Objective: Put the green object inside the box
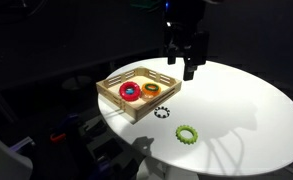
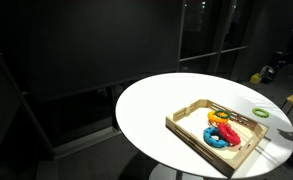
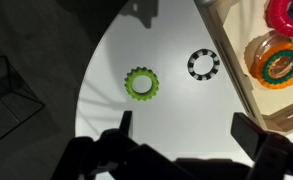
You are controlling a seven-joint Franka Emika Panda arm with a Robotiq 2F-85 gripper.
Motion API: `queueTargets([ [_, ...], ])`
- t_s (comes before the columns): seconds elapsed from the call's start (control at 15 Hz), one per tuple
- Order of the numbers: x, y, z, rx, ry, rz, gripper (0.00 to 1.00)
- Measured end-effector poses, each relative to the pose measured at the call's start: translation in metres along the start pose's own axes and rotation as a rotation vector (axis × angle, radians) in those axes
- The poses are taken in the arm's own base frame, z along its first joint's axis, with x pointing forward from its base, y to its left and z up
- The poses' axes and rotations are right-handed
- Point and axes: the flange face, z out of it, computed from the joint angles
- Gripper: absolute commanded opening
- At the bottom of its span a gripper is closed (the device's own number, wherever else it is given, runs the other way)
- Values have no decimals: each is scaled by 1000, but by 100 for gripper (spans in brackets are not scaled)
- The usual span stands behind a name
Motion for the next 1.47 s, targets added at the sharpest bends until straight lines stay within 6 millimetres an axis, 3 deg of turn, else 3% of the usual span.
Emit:
queueTargets([
  [0.27, 3, 8, 22, -15, -32, 13, 100],
  [1.07, 3, 7, 25, -17, -39, 27, 100],
  [1.47, 18, 2, 59, -49, -99, 76, 100],
])
